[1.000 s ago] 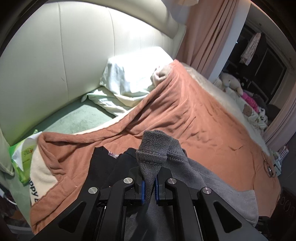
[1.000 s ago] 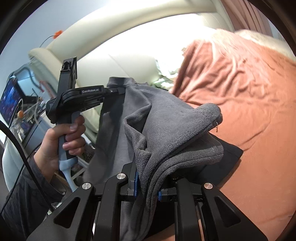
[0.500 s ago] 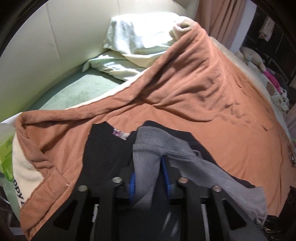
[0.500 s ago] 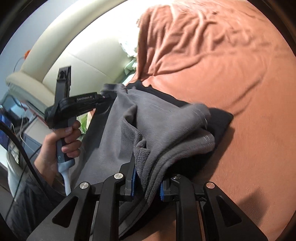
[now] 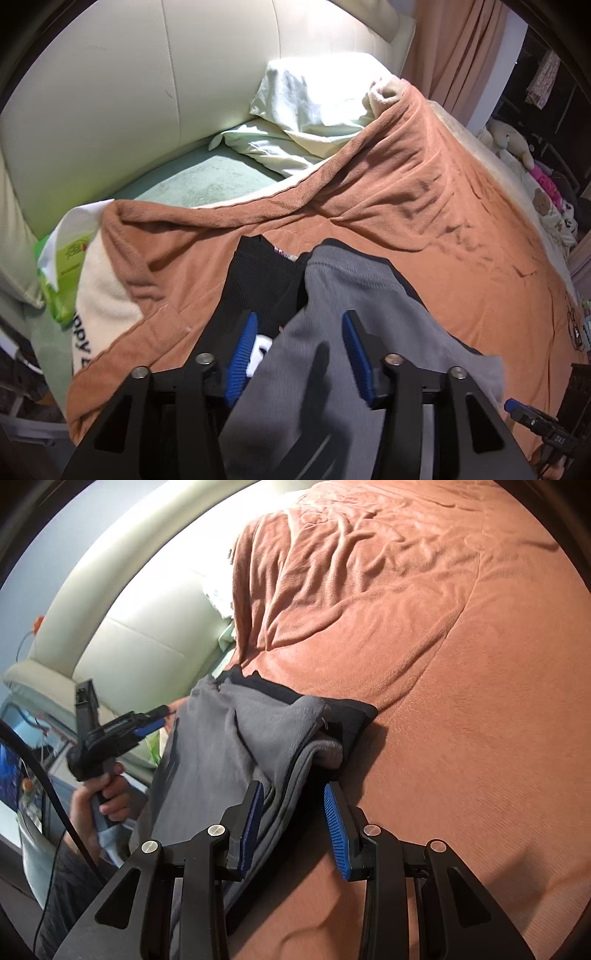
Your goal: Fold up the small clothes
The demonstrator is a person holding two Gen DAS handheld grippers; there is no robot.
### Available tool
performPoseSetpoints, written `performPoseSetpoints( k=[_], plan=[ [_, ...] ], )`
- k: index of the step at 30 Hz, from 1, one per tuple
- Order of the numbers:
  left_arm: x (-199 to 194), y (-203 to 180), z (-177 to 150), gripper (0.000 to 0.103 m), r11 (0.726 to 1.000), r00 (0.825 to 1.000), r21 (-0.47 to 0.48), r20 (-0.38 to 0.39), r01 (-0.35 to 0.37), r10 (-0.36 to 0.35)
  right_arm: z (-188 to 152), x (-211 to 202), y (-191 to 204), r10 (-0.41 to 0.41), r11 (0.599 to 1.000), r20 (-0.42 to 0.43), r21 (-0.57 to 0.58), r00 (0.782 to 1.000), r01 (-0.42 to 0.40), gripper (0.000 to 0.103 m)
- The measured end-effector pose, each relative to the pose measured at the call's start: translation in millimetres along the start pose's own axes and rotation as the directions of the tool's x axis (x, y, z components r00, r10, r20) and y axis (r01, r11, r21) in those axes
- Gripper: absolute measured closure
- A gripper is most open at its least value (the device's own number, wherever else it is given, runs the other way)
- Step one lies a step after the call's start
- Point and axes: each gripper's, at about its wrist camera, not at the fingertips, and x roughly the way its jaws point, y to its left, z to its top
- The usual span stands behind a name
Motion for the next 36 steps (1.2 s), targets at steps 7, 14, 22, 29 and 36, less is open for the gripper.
performPoseSetpoints(
  k=[7,14,22,29,36],
  plan=[
    [-66.3,-11.2,-46.6,0.03,0.999,0.997,0.039,0.074,0.004,-0.007,-17.8,-43.3,32.6,-0.042,0.995,0.021,-0.088,0.999,0.044,0.032],
    [-117.5,-43.2,-111.2,0.005,0.998,0.988,0.042,0.145,0.043,-0.049,-47.5,-87.1,57.1,-0.117,0.977,0.037,-0.173,0.992,0.122,0.017],
    [-161.1,-86.5,-184.6,0.0,0.996,0.981,0.079,0.186,0.044,-0.058,-85.4,-145.2,83.9,-0.173,0.954,0.104,-0.228,0.979,0.193,0.001],
    [-185.3,-111.6,-239.6,0.0,0.99,0.977,0.131,0.202,0.048,-0.074,-124.8,-191.5,103.7,-0.203,0.938,0.172,-0.248,0.964,0.242,0.0],
    [-220.3,-138.8,-279.8,0.0,0.977,0.964,0.206,0.243,0.061,-0.111,-166.9,-244.5,106.3,-0.221,0.935,0.217,-0.23,0.951,0.27,0.0]
  ],
)
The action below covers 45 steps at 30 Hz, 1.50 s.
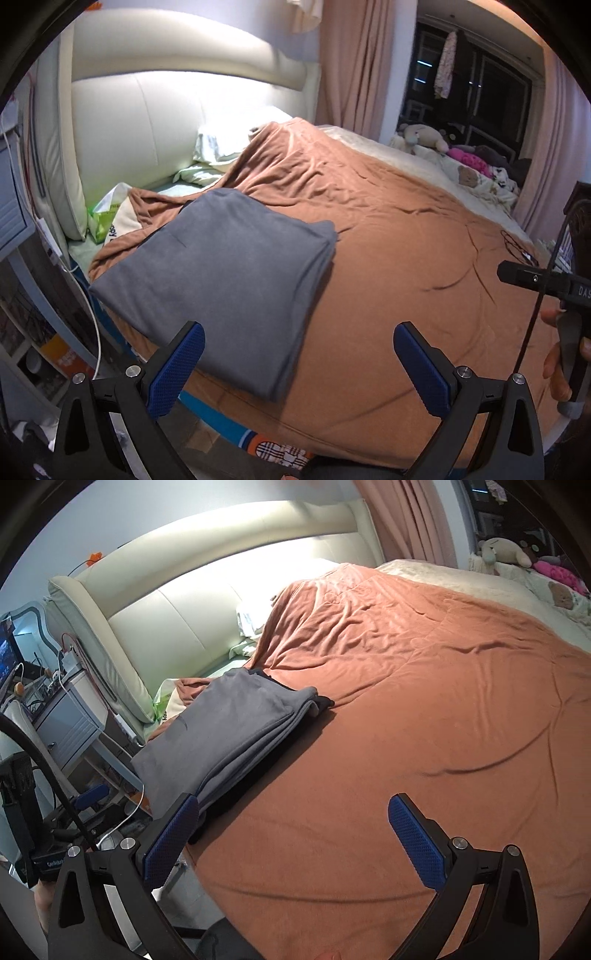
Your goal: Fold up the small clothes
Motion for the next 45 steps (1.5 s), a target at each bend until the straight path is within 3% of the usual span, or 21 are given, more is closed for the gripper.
performPoseSetpoints(
  k=[11,22,32,45],
  plan=[
    [-70.9,-60.4,-29.1,0.0,0.994,0.996,0.088,0.057,0.062,-0.067,-50.9,-119.7,-1.5,-0.1,0.995,0.058,0.022,0.993,0.099,0.0],
    [-132.1,-102.7,-53.2,0.0,0.988,0.989,0.116,0.102,0.097,-0.109,-116.3,-233.1,7.0,-0.219,0.975,0.142,0.054,0.965,0.214,0.0],
    [-175.8,-138.8,-76.5,0.0,0.981,0.98,0.16,0.143,0.112,-0.136,-168.0,-292.5,19.0,-0.286,0.958,0.191,0.08,0.939,0.276,0.0],
    [-208.9,-172.9,-102.4,0.0,0.969,0.964,0.192,0.185,0.156,-0.192,-225.3,-328.8,31.5,-0.376,0.926,0.25,0.125,0.892,0.355,0.0]
  ],
)
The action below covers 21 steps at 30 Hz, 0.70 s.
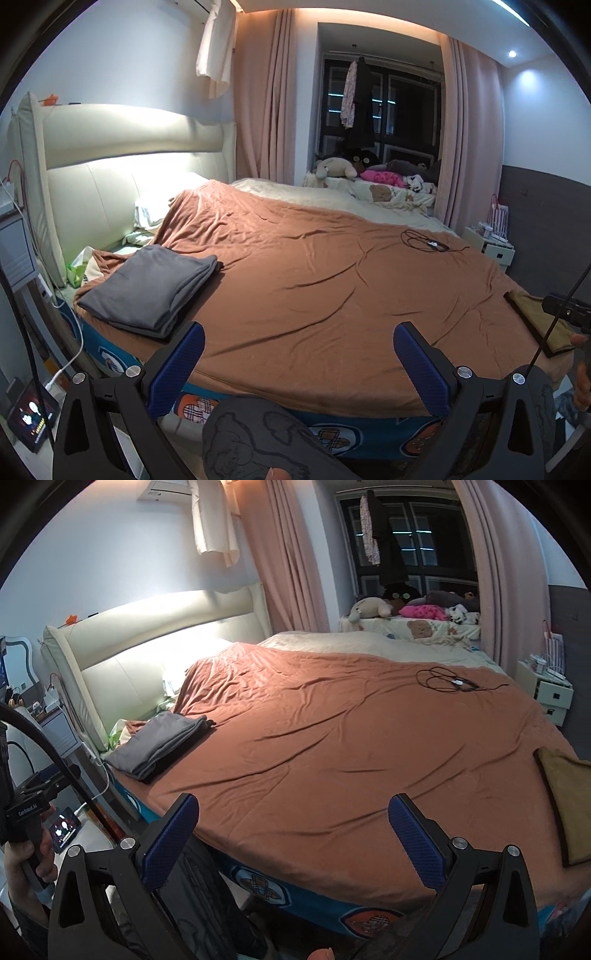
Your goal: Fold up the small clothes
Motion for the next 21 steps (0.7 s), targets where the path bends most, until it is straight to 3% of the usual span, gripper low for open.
performPoseSetpoints(
  k=[7,21],
  plan=[
    [-10.4,-10.7,-8.4,0.0,1.0,0.999,-0.007,0.032,0.025,-0.024,-18.3,-17.1,5.4,-0.049,0.999,0.03,0.006,0.998,0.049,0.0],
    [-12.8,-14.8,-15.3,0.0,0.999,0.999,0.001,0.022,0.048,-0.048,-36.4,-24.3,14.7,-0.082,0.997,0.051,0.019,0.995,0.081,0.0]
  ],
)
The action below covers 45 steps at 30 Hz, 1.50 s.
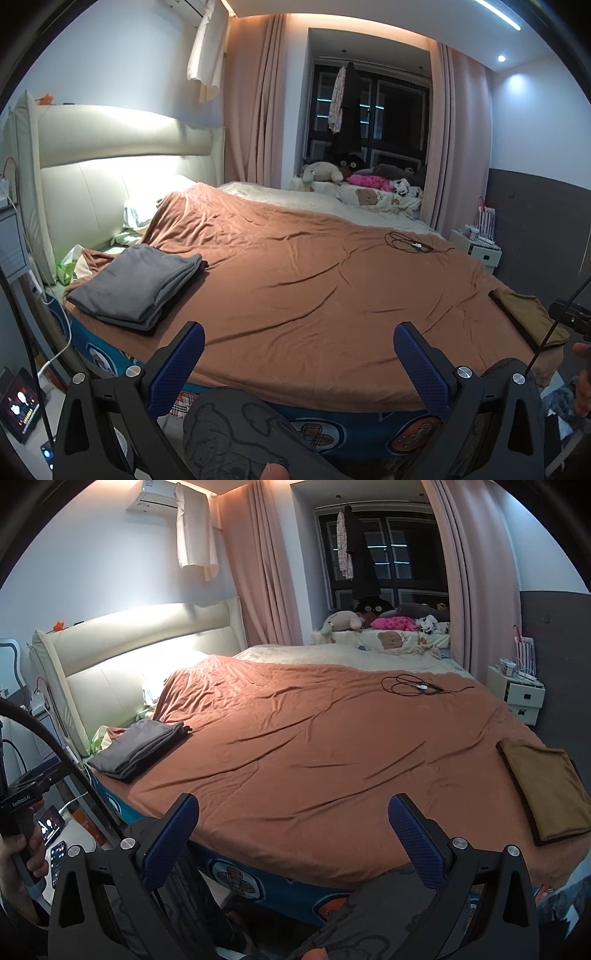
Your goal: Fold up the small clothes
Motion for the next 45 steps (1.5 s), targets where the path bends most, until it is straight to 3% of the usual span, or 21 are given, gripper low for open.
performPoseSetpoints(
  k=[45],
  plan=[
    [-14.9,4.0,0.6,0.0,1.0,1.0,0.012,0.008,-0.017,0.017,1.3,-4.6,-6.7,-0.011,1.0,-0.008,0.0,1.0,0.011,0.0]
  ],
)
